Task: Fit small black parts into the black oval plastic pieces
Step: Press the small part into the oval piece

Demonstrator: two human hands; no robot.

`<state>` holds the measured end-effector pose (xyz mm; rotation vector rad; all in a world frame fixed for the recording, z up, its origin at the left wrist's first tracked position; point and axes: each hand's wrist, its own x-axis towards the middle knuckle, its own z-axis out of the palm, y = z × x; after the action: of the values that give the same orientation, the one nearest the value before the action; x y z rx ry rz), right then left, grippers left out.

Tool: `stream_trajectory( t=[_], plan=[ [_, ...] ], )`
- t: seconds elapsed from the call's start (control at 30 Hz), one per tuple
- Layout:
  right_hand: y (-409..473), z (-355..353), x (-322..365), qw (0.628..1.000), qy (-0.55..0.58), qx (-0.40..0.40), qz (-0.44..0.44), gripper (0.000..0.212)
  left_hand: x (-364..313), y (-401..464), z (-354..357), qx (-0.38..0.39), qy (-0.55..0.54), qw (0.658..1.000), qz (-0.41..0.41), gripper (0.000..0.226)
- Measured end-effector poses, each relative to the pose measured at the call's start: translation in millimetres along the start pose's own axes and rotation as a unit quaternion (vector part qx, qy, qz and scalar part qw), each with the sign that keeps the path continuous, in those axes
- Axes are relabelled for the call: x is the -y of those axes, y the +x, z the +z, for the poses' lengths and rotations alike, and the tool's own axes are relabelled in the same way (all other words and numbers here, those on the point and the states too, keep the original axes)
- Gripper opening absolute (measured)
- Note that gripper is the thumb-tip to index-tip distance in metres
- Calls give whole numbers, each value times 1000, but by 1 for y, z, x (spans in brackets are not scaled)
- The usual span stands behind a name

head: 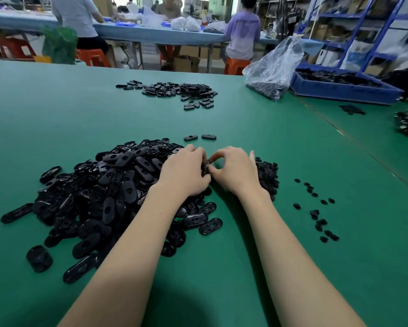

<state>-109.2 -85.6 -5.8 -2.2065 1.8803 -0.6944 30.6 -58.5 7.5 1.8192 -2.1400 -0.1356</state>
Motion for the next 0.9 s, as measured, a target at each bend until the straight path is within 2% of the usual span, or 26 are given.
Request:
stream_trajectory(
  t=[0.2, 0.33, 0.43, 0.53, 0.73, 0.83, 0.9],
  plan=[
    [-2, -6, -5, 995, 82, -54, 19, 7, 0, 1, 8, -29, 45, 998, 12, 60],
    [-3, -5, -10, 992, 107, -62, 39, 8, -1, 1, 17, 3, 116, 993, 19, 75],
    [-4, -3, -12, 989, 117, -83, 44, 10, -1, 1, 20, 12, 149, 989, 17, 67],
    [-5, -3, -13, 986, 127, -105, 37, 13, 4, -2, 20, -19, 152, 988, 9, 58],
    [-5, -2, -15, 981, 163, -101, 37, 7, 23, -5, 14, -43, 144, 988, -27, 48],
    [-3, -5, -10, 976, 185, -114, 18, 6, 20, -6, 10, -56, 114, 991, -35, 45],
    [-2, -7, -10, 973, 199, -117, 11, 5, 14, -7, 8, -97, 69, 993, -23, 43]
  ],
)
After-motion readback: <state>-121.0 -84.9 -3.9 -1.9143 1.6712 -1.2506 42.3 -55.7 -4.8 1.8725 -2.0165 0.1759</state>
